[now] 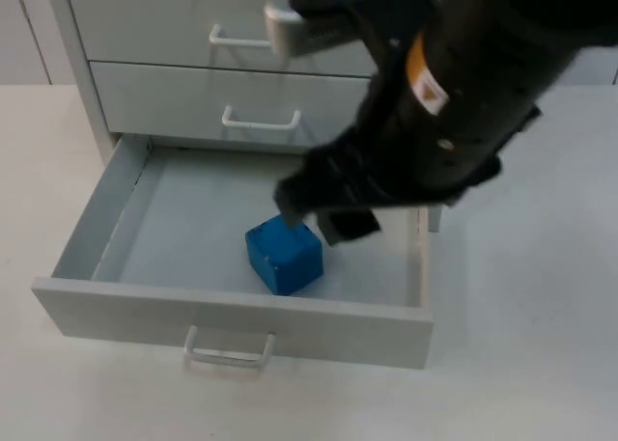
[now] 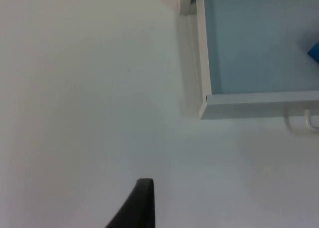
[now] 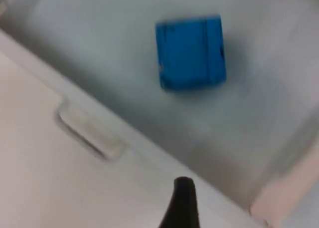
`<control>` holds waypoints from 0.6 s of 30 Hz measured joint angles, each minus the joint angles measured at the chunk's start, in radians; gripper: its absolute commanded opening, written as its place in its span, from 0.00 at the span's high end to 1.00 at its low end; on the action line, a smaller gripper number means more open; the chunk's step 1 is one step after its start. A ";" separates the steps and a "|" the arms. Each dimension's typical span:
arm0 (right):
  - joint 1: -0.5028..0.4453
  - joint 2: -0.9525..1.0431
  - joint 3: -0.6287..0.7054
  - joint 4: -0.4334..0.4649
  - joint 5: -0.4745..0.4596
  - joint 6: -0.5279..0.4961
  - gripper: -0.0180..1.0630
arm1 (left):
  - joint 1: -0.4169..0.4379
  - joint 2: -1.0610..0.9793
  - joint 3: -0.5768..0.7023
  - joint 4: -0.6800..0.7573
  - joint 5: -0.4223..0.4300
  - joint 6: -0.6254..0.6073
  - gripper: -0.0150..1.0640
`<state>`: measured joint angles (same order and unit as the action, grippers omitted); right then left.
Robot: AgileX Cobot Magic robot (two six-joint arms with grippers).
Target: Open the drawer with the left hand, place the block into the drawer with the right hand, then close the drawer with the left hand.
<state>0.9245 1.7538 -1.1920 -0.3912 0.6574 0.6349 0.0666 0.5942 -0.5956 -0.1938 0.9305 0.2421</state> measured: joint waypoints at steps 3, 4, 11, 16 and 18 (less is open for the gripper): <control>0.000 -0.031 0.072 0.008 -0.003 -0.002 0.38 | 0.000 0.000 0.000 0.000 0.000 0.000 0.01; 0.000 -0.038 0.085 0.008 -0.003 -0.002 0.38 | 0.000 0.000 0.000 0.000 0.000 0.000 0.01; -0.005 -0.048 0.099 0.008 -0.006 -0.024 0.38 | 0.000 0.000 0.000 0.000 0.000 0.000 0.01; -0.069 -0.048 0.099 0.052 -0.006 -0.076 0.38 | 0.000 0.000 0.000 0.000 0.000 0.000 0.01; -0.113 -0.048 0.100 0.077 -0.002 -0.109 0.38 | 0.000 0.000 0.000 0.000 0.000 0.000 0.01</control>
<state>0.8112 1.7059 -1.0922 -0.3141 0.6551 0.5263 0.0666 0.5942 -0.5956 -0.1938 0.9305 0.2421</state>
